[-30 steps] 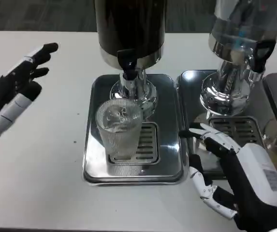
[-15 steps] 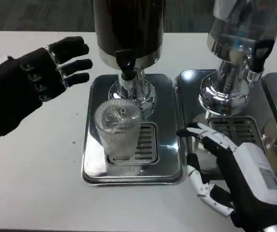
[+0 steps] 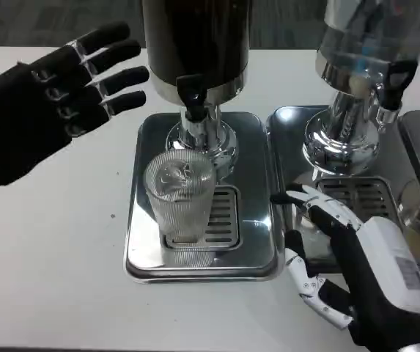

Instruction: Grasp the cup under the faucet to collect the drink, then remove the cup.

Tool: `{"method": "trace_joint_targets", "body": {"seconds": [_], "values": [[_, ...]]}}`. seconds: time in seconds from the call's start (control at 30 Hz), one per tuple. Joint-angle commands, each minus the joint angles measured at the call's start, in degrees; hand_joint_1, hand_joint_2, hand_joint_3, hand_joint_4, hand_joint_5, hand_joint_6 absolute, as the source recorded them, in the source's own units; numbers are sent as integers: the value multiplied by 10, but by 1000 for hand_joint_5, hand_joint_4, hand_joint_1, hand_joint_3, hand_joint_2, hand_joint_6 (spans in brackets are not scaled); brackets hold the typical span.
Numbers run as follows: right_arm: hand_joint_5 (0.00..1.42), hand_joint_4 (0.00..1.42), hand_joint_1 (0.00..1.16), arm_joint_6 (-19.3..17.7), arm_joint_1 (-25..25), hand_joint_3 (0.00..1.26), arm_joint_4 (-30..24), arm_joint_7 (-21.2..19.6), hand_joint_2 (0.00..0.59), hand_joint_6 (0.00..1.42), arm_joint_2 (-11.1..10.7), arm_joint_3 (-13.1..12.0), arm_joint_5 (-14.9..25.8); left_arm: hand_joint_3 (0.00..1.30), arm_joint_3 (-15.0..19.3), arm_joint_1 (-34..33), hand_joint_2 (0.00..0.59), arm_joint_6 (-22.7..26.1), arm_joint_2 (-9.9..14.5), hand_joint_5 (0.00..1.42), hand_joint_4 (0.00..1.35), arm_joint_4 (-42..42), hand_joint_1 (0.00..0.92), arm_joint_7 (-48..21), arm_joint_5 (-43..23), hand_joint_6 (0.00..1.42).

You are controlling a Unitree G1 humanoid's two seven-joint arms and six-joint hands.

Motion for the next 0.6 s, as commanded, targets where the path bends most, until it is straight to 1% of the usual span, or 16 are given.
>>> {"method": "trace_joint_targets", "body": {"seconds": [0.03,0.17,0.3,0.6], "values": [[189,197,507,-8,4,326,1,-11,551,324,2,2,2,97,2,-35,24,24,1,55,0,30,0,-23,13,59],[186,197,505,-6,4,326,3,-15,556,324,6,3,0,106,0,-55,25,32,0,64,0,52,0,-36,23,68],[185,197,503,-6,1,326,6,-16,559,320,9,5,1,110,-5,-68,28,37,-5,65,1,58,0,-46,36,70],[184,201,498,-7,1,326,16,-27,561,304,18,13,0,127,-9,-92,30,21,-17,72,13,78,0,-40,65,74]]}}
